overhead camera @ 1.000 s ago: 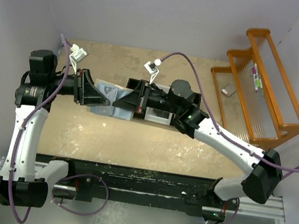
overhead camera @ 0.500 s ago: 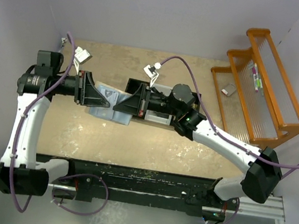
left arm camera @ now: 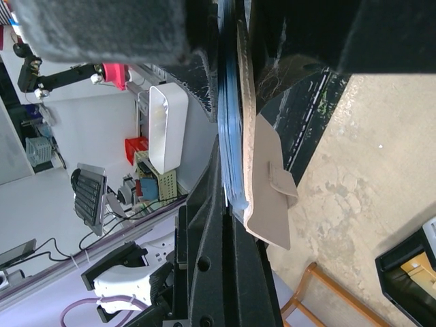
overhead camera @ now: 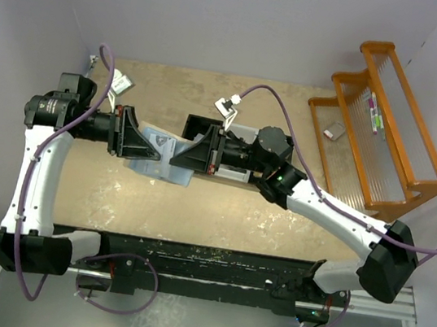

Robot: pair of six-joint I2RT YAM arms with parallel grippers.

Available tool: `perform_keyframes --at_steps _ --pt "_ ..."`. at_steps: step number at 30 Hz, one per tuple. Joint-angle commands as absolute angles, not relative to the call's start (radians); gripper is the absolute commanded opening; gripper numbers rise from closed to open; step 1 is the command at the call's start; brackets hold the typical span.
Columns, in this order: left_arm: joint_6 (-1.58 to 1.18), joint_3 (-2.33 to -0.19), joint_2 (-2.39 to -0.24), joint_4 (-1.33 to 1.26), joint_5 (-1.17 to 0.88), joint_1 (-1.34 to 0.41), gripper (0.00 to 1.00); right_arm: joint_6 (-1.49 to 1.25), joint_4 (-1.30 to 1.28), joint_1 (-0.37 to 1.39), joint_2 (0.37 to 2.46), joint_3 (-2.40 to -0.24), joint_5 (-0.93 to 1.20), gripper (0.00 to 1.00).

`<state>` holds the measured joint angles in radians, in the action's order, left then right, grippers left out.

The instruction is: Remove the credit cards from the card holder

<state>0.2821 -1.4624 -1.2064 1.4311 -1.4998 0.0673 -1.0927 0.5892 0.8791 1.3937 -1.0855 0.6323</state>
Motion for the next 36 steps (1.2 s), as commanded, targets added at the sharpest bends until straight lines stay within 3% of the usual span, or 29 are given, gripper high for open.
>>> perform_keyframes --at_steps 1,6,10,13,21,29,36 --pt "0.334 -1.502 -1.181 1.457 -1.719 0.067 0.22 -1.094 0.623 0.868 1.376 -1.088 0.65 0.09" --pt "0.334 -1.506 -1.182 1.457 -1.707 0.072 0.2 -1.098 0.642 0.868 1.404 -1.128 0.642 0.32" --pt "0.333 -1.511 -1.188 1.459 -1.693 0.082 0.14 -1.123 0.692 0.869 1.43 -1.145 0.645 0.37" --pt "0.334 -1.514 -1.186 1.457 -1.686 0.086 0.14 -1.13 0.704 0.87 1.434 -1.142 0.638 0.32" --pt "0.206 -1.502 -1.153 1.333 -1.611 0.089 0.12 -1.159 0.719 0.867 1.43 -1.12 0.672 0.01" --pt "-0.223 -1.392 -1.018 0.825 -1.495 0.089 0.1 -1.127 0.639 0.786 1.284 -0.986 0.651 0.0" --pt "-0.175 -1.424 -1.047 0.878 -1.414 0.089 0.04 -1.092 0.534 0.656 1.142 -0.893 0.687 0.0"
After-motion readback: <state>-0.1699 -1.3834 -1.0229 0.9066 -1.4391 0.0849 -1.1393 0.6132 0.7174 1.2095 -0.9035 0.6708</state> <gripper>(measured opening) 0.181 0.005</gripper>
